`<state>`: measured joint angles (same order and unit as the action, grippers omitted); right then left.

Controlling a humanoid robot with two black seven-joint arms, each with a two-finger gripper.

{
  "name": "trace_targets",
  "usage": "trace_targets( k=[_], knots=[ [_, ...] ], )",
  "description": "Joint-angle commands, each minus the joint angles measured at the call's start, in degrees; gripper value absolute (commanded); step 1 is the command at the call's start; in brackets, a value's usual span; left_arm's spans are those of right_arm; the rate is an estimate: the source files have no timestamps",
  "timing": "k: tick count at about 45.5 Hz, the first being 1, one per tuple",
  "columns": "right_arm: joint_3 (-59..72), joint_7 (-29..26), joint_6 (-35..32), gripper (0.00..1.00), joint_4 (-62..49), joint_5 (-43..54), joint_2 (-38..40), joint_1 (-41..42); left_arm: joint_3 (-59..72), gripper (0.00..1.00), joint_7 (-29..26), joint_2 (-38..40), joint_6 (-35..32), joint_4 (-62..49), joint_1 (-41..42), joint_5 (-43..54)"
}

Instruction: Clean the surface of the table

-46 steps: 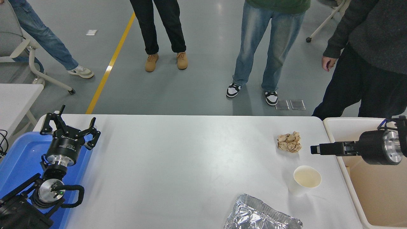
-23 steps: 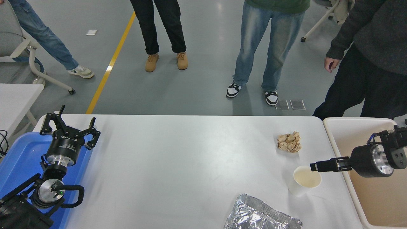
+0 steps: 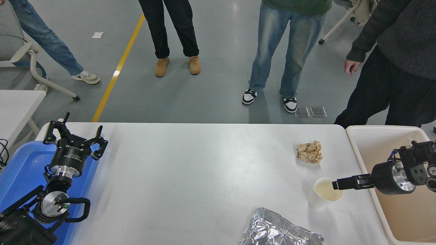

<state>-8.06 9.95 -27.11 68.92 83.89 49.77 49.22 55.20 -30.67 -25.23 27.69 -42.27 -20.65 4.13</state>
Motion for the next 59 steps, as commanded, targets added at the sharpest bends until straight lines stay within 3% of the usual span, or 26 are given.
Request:
trace_targets(
  k=[1, 26, 37, 41, 48, 59],
  knots=[
    [0.24, 0.25, 0.65, 0.99, -3.96, 0.04, -4.06, -0.88, 0.00, 0.99, 0.00, 0.01, 0.00, 0.00, 0.00, 0.00],
    [4.46, 0.69, 4.60, 0.98, -7.31, 0.22, -5.56, -1.23, 0.00, 0.99, 0.00, 0.01, 0.00, 0.00, 0.00, 0.00],
    [5.69, 0.69, 5.22, 0.87, -7.31, 0.22, -5.47, -1.05, 0.00, 0.99, 0.00, 0.01, 0.00, 0.00, 0.00, 0.00],
    [5.69, 0.69, 5.22, 0.75, -7.31, 0.22, -5.47, -0.88, 0.00, 0.99, 0.00, 0.01, 0.00, 0.00, 0.00, 0.00],
    [5.78, 0.60, 5.22, 0.35, -7.31, 0.22, -5.47, -0.62, 0.00, 0.99, 0.00, 0.01, 0.00, 0.00, 0.00, 0.00],
    [5.87, 0.69, 5.05, 0.00, -7.13, 0.13, -5.30, 1.41, 0.00, 0.99, 0.00, -0.08, 0.00, 0.00, 0.00, 0.00]
  ],
)
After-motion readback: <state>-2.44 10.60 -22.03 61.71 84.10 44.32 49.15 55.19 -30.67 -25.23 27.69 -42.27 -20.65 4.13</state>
